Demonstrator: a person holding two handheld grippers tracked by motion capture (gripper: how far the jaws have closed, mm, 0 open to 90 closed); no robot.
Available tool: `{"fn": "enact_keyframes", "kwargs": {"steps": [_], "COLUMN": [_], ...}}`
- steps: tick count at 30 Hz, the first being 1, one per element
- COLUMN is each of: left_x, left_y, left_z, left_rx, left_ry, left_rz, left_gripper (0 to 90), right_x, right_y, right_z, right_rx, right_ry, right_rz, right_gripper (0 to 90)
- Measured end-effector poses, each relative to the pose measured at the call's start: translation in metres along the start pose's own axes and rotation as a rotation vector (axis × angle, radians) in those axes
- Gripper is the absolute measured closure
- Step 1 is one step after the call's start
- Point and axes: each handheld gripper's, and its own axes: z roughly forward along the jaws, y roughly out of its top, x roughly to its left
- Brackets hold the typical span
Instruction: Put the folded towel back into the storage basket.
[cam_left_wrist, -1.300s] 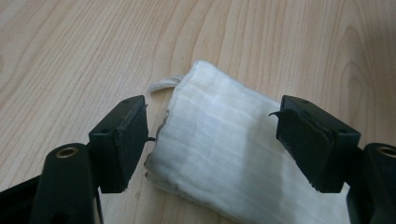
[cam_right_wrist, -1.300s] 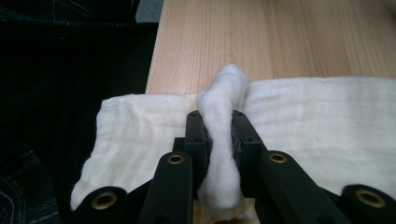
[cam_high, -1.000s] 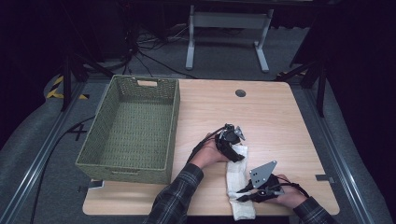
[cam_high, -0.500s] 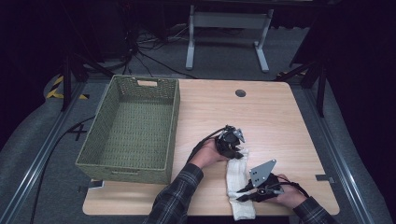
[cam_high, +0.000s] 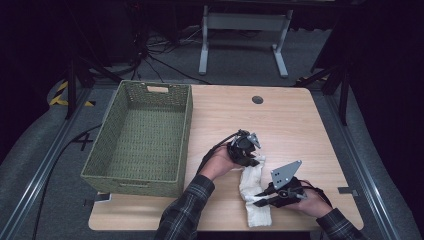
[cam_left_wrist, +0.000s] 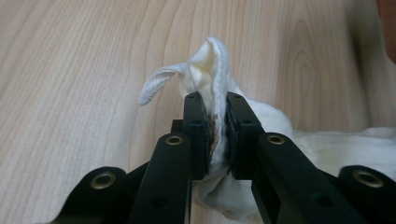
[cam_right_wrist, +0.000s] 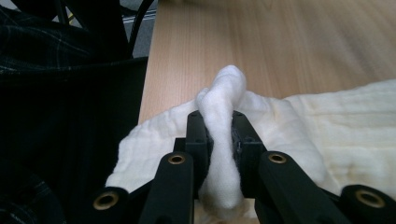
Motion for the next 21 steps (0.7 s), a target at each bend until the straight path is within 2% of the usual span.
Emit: {"fn": "enact_keyframes", "kwargs": {"steps": [5, 9, 10, 14, 15, 21], "left_x": [-0.005, -0.007, -0.007, -0.009, -0.01, -0.011], "left_y": [0.013, 0.024, 0.024, 0.032, 0.035, 0.036], "left_z": [-0.022, -0.04, -0.04, -0.056, -0.065, -0.086], "left_rx": [-0.018, -0.025, -0.025, -0.037, -0.04, -0.051], "left_ry": [0.012, 0.04, 0.04, 0.06, 0.072, 0.085], "left_rz": [0.012, 0.022, 0.022, 0.031, 0.037, 0.042], "left_gripper": [80.8, 80.8, 80.7, 80.8, 80.8, 80.7], "right_x": [-0.002, -0.007, -0.007, -0.014, -0.015, -0.025], "right_y": [0.011, 0.021, 0.021, 0.037, 0.04, 0.057], "right_z": [-0.007, -0.016, -0.016, -0.027, -0.029, -0.038], "right_rx": [-0.007, -0.033, -0.033, -0.046, -0.05, -0.065], "right_ry": [-0.021, -0.029, -0.029, -0.052, -0.054, -0.078], "right_rz": [0.0, 0.0, 0.0, -0.011, -0.015, -0.022], "right_gripper": [81.3, 81.2, 81.2, 81.2, 81.1, 81.1]}}
